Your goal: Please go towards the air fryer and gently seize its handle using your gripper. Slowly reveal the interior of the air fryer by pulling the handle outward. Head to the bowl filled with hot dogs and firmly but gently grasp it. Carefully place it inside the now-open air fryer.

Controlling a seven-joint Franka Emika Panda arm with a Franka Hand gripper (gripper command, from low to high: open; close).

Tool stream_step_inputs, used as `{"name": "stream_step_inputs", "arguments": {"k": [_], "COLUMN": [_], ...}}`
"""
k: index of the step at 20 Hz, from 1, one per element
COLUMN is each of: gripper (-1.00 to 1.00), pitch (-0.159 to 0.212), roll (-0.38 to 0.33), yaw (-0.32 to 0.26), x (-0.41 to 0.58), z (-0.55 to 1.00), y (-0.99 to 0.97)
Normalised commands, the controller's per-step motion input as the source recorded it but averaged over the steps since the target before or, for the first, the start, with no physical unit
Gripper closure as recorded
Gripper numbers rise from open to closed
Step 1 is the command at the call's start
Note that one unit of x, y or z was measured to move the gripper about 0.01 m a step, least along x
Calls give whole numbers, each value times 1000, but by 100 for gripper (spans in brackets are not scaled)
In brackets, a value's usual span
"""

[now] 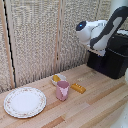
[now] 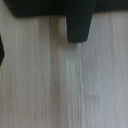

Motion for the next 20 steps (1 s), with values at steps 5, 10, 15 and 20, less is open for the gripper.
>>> {"name": "stream_step_inputs", "arguments": {"k": [5,10,15,20], "gripper": [-100,-100,-100,-100], "pitch": [0,18,31,35], "roll": [-10,-9,-29,-2], "yaw": [94,60,87,73], "x": [-35,-37,-32,-6], "z": [-178,-178,-105,-93], "y": [-380,-383,-489,-411]}}
